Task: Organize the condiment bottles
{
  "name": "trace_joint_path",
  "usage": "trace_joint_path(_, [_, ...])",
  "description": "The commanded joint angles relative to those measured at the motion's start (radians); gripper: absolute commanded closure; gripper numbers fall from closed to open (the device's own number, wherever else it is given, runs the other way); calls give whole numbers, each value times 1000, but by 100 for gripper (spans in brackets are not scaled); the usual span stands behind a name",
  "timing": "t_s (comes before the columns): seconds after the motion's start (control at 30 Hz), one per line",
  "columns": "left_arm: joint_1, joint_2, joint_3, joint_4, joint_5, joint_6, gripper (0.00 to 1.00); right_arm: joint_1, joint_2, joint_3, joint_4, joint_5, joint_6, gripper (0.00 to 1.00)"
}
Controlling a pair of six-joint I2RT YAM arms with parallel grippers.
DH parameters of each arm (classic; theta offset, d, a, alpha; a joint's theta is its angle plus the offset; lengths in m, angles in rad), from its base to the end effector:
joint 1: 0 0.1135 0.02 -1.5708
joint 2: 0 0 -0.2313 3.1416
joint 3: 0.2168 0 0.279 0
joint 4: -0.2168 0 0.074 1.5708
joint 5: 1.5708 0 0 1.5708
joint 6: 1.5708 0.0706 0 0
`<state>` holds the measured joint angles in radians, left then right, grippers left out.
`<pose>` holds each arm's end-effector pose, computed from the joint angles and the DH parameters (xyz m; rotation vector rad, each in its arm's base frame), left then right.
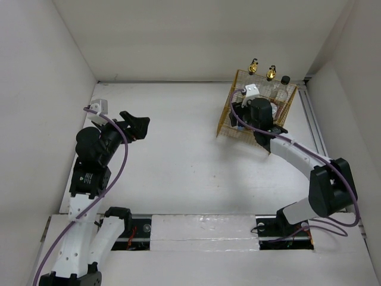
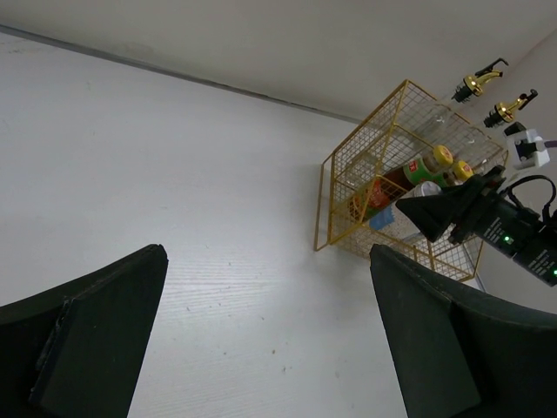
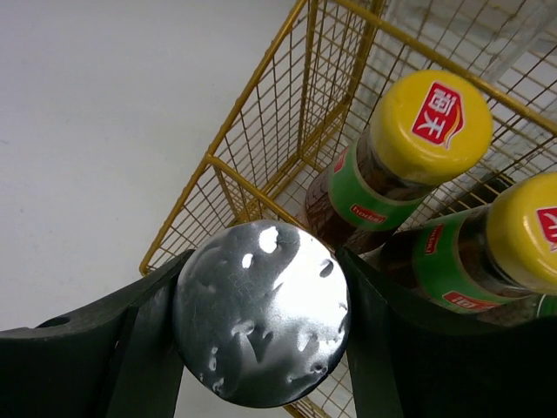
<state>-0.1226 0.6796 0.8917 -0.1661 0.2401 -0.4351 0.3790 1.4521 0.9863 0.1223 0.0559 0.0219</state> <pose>0.2324 -0.0456 0.3815 -0.0477 1.5585 -0.6253 0.3722 0.1440 0.2258 -0.3037 1.8955 0.2166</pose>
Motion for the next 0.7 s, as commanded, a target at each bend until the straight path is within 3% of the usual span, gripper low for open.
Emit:
trace_joint_path(0.0, [5, 3, -4, 51, 27, 7, 1, 20, -12, -1, 143, 8, 26, 51])
trace_joint_path(0.23, [5, 12, -4, 62, 27, 16, 1, 31, -68, 8, 119, 4, 36, 2])
trace_joint_path(0.43, [5, 21, -4, 82, 59, 16, 1, 40, -197, 66, 11, 4, 36, 0])
trace_joint_path(0.67, [5, 12, 12, 106, 93, -7, 1, 80, -472, 149, -157, -7, 27, 0])
